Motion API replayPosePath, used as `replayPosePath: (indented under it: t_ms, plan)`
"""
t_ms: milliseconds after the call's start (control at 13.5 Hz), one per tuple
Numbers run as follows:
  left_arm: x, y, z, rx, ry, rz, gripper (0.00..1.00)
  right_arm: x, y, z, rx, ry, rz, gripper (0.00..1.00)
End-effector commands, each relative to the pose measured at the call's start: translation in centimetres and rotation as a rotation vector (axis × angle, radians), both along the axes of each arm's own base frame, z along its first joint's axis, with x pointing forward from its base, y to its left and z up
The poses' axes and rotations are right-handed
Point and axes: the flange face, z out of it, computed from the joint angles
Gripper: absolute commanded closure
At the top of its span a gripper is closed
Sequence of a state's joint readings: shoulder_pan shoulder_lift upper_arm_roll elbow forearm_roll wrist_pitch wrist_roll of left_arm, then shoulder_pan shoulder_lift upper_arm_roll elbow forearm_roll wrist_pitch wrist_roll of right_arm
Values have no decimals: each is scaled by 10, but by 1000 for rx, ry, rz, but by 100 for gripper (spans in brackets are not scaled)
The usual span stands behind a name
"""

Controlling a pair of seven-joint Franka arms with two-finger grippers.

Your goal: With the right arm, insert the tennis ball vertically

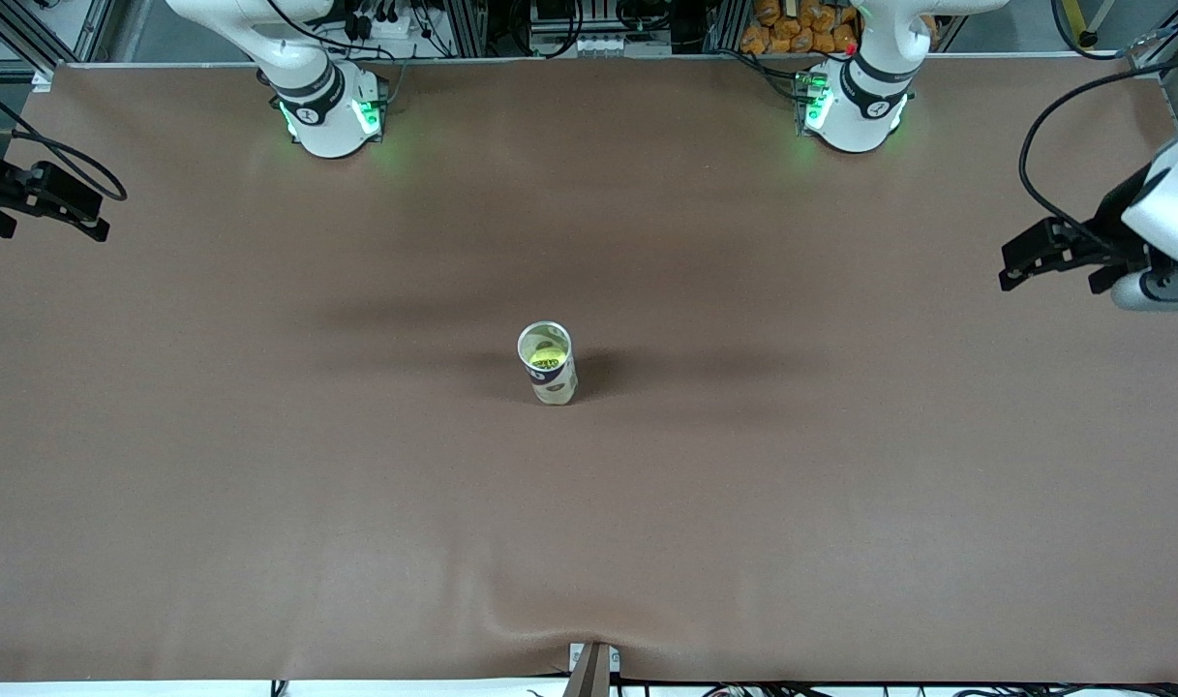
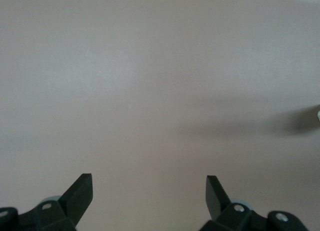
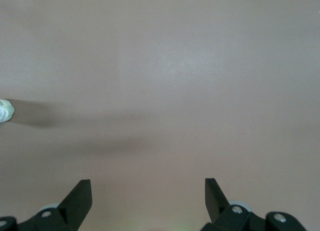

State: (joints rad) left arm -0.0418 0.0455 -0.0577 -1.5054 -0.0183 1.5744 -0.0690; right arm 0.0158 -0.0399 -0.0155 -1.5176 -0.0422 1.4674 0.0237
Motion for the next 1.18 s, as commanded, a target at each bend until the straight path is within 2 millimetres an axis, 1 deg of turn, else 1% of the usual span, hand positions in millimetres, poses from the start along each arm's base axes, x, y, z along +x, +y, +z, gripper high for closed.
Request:
replayPosePath:
  t_ms: [0,74,148,296,443,517,665,813,887,1108]
  plan:
    - [-37,-2,11,-12,-24,-4,0,1,-3,3,13,5,3,0]
    - [-43,-5,14,-9,-11,-3,0,1,-3,3,12,5,4,0]
    - [-48,-1,17,-7,1,-7,0,1,-3,3,12,5,4,0]
    - [-54,13,22,-1,7,-38,0,1,-3,3,12,5,4,0]
    - [-60,3,24,16,34,-48,0,1,-3,3,12,5,4,0]
    - [-61,4,28,27,33,-49,0,1,-3,3,12,5,4,0]
    - [-66,7,52,28,12,-43,0,1,-3,3,12,5,4,0]
    - [-67,9,58,39,6,-14,0,1,-3,3,12,5,4,0]
    - [-67,13,68,45,-11,9,0,1,-3,3,12,5,4,0]
    - [-70,9,67,63,13,7,0,1,-3,3,12,5,3,0]
